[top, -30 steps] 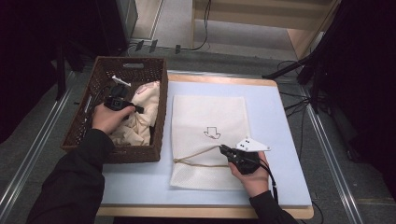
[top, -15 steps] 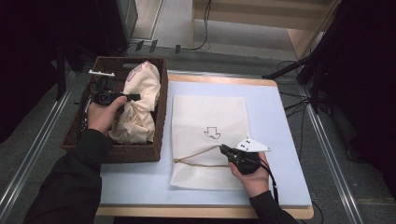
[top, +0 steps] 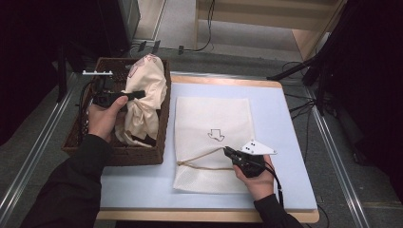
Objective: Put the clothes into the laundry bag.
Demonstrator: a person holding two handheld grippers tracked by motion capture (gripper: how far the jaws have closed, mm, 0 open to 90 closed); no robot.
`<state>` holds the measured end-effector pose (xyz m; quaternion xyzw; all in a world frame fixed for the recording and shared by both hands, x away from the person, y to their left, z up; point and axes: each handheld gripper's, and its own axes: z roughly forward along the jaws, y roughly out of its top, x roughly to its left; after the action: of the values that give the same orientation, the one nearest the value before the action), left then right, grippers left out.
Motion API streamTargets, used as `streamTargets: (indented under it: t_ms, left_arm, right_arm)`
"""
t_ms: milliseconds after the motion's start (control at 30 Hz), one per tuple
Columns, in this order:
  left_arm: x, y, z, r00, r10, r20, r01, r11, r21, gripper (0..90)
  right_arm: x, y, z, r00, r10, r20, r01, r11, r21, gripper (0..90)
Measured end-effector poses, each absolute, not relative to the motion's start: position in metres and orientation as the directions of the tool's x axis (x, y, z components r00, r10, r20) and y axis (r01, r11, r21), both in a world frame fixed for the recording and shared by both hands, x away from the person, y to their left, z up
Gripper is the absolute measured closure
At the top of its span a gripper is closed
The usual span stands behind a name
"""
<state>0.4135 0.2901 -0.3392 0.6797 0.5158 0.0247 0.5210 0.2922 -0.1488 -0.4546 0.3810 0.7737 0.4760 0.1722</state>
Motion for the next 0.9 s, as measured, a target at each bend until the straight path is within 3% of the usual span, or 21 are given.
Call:
streamTargets:
  t_ms: [267, 533, 900]
  left_arm:
    - [0.405, 0.271, -0.328, 0.516, 0.704, -0.488, 0.648, 0.052, 0.760, 74.5]
    - [0.390, 0.224, -0.320, 0.618, 0.635, -0.463, 0.628, -0.046, 0.777, 74.7]
    - [0.361, 0.166, -0.328, 0.682, 0.559, -0.472, 0.630, -0.121, 0.767, 74.9]
  right_arm:
    - [0.293, -0.150, -0.455, -0.657, 0.747, 0.105, 0.425, 0.252, 0.869, 88.0]
    - [0.293, -0.150, -0.455, -0.655, 0.746, 0.120, 0.430, 0.237, 0.871, 88.0]
    - [0.294, -0.152, -0.455, -0.647, 0.750, 0.134, 0.443, 0.227, 0.867, 88.0]
